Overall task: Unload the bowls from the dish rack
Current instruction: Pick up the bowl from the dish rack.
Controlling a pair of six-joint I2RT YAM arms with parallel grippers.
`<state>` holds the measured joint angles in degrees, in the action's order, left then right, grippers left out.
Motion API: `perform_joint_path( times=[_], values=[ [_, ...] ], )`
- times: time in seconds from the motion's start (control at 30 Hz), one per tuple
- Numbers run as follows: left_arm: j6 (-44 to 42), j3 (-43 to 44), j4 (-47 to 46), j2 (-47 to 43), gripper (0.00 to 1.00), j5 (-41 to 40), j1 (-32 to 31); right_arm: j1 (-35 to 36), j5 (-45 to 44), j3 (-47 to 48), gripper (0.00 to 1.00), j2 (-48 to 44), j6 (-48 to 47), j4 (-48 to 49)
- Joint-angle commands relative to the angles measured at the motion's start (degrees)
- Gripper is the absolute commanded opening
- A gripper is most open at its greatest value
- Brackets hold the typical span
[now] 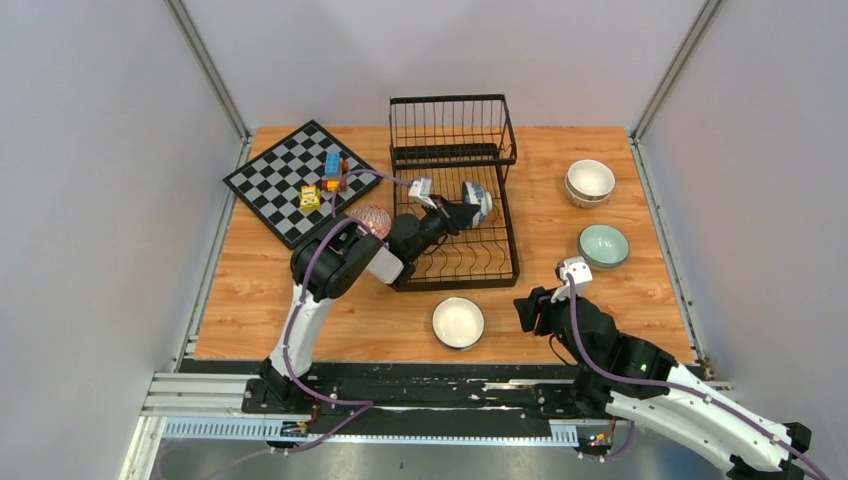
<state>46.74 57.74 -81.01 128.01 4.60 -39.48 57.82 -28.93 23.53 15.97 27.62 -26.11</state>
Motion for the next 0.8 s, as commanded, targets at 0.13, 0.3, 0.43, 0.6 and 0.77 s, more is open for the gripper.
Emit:
perform_joint_path(
  times=[0.13, 0.3, 0.43, 0.6, 0.77],
  values=[
    [1.78, 1.26, -11.01, -2.59, 0.0, 4.16, 0.27, -0.52, -0.96, 0.3, 0.52, -0.26, -0.13, -0.26],
    [2.81, 2.1, -11.01, -3.77, 0.0, 5.05, 0.25, -0.54, -0.96, 0.2, 0.52, -0.37, 0.32, -0.39],
    [3.47, 2.94, -11.01, -4.83, 0.0, 6.21, 0.2, -0.56, -0.96, 0.27, 0.52, -0.45, 0.63, -0.4],
    [3.49, 3.35, -11.02, -6.1, 0.0, 6.83, 0.2, -0.52, -1.05, 0.36, 0.52, -0.57, 0.85, -0.52],
    [3.27, 2.23, -11.01, -6.79, 0.0, 6.66, 0.2, -0.52, -1.04, 0.47, 0.52, -0.83, 0.98, -0.91]
  ],
)
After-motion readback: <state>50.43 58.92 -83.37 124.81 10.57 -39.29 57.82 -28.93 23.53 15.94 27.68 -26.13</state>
